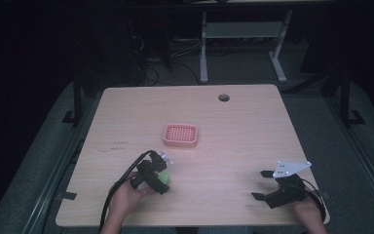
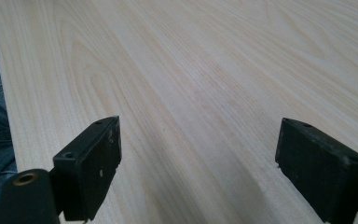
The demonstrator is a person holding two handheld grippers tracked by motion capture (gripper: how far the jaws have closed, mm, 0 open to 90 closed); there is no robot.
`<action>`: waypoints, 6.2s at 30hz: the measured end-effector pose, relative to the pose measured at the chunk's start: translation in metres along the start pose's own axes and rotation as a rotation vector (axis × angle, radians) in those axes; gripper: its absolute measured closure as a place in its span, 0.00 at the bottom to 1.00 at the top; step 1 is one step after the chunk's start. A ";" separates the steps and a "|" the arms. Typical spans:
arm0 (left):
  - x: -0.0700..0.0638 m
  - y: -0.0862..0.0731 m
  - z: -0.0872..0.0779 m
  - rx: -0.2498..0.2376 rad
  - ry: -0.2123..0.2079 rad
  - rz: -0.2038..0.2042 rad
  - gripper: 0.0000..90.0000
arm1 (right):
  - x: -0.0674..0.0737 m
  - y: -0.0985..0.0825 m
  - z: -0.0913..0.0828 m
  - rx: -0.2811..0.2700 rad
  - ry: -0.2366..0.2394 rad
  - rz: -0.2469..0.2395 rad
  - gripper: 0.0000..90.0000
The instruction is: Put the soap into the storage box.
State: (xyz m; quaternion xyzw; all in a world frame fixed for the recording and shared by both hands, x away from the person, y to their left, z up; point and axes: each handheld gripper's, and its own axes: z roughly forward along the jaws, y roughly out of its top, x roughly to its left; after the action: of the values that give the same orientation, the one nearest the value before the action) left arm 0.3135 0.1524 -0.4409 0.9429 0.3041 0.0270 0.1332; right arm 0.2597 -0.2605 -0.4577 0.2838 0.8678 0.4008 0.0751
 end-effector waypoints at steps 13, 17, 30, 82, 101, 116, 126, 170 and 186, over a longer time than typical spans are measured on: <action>-0.001 0.004 -0.012 -0.016 0.013 0.008 0.29 | 0.000 0.000 -0.001 -0.003 -0.002 0.002 0.15; 0.001 0.006 -0.018 -0.031 0.009 0.013 0.29 | 0.000 0.000 -0.001 -0.002 -0.003 0.001 0.15; 0.007 0.016 -0.035 -0.050 -0.002 0.019 0.29 | 0.000 0.000 -0.001 -0.007 -0.002 -0.002 0.15; 0.034 0.069 -0.055 -0.093 -0.025 0.008 0.29 | 0.001 0.001 -0.003 -0.020 0.000 0.000 0.15; 0.052 0.093 -0.052 -0.080 -0.017 -0.021 0.29 | 0.000 0.001 -0.003 -0.026 0.000 0.007 0.15; 0.067 0.116 -0.048 -0.058 0.008 -0.038 0.29 | -0.001 0.001 -0.004 -0.034 -0.001 0.003 0.15; 0.075 0.133 -0.048 -0.047 0.020 -0.047 0.29 | -0.001 0.001 -0.005 -0.036 0.000 0.005 0.15; 0.096 0.166 0.005 0.020 0.027 -0.147 0.29 | -0.001 0.001 -0.006 -0.043 0.005 0.005 0.15; 0.099 0.168 0.016 0.044 0.036 -0.163 0.29 | -0.001 0.001 -0.006 -0.044 0.006 0.005 0.15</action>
State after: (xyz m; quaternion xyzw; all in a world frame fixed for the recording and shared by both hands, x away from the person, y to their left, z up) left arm 0.4914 0.0758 -0.4143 0.9171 0.3827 0.0265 0.1087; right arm 0.2591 -0.2643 -0.4530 0.2831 0.8582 0.4210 0.0778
